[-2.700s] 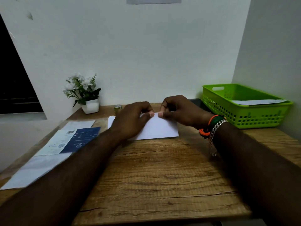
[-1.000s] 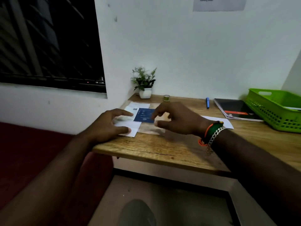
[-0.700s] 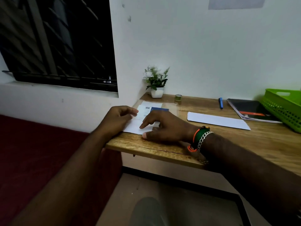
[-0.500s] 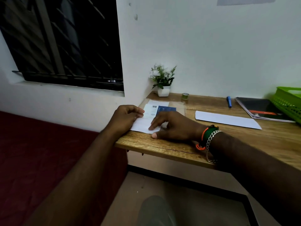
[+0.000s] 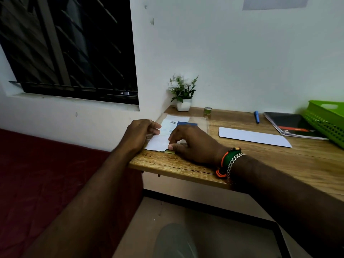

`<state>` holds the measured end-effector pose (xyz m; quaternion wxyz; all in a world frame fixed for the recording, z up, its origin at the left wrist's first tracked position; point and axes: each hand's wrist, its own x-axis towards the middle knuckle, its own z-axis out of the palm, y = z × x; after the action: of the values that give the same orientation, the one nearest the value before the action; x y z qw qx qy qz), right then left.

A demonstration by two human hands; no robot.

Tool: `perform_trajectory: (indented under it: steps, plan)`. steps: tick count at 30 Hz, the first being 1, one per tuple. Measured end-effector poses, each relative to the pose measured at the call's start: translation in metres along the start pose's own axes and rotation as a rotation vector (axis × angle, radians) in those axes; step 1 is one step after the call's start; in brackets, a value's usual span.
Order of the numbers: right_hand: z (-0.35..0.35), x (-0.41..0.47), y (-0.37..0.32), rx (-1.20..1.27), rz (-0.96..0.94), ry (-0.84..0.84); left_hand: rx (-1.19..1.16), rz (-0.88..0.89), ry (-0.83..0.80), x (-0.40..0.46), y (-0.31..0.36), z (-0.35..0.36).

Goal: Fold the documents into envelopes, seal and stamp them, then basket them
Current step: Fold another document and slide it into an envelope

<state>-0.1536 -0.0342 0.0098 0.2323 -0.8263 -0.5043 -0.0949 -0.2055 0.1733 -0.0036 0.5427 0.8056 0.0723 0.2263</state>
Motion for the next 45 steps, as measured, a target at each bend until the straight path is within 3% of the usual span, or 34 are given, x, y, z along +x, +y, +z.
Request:
perform_trajectory:
  steps: [4, 10, 15, 23, 27, 32, 41, 45]
  plan:
    - [-0.003, 0.000, -0.007, 0.084, 0.017, 0.085, -0.042, 0.044, 0.081, -0.005, 0.005, 0.000]
    - [-0.020, -0.001, -0.028, 0.264, 0.028, 0.235, -0.307, 0.298, 0.351, -0.031, 0.016, -0.009]
    - [-0.041, -0.006, -0.049, 0.434, 0.074, 0.342, -0.257, 0.468, 0.342, -0.059, 0.021, 0.002]
    - [-0.091, -0.044, -0.073, 0.651, 0.137, 0.465, -0.300, 0.549, 0.404, -0.054, 0.100, 0.034]
    - [-0.127, -0.070, -0.068, 0.888, 0.219, 0.500, -0.205, 0.650, 0.326, -0.042, 0.145, 0.055]
    - [-0.162, -0.087, -0.032, 0.724, 0.253, 0.615, 0.028, 0.744, 0.177, -0.012, 0.186, 0.098]
    - [-0.141, -0.099, 0.078, 0.768, 0.604, 0.583, 0.283, 0.713, -0.420, 0.044, 0.160, 0.202]
    - [-0.140, -0.104, 0.114, 0.745, 0.742, 0.506, 0.380, 0.693, -0.560, 0.059, 0.148, 0.227]
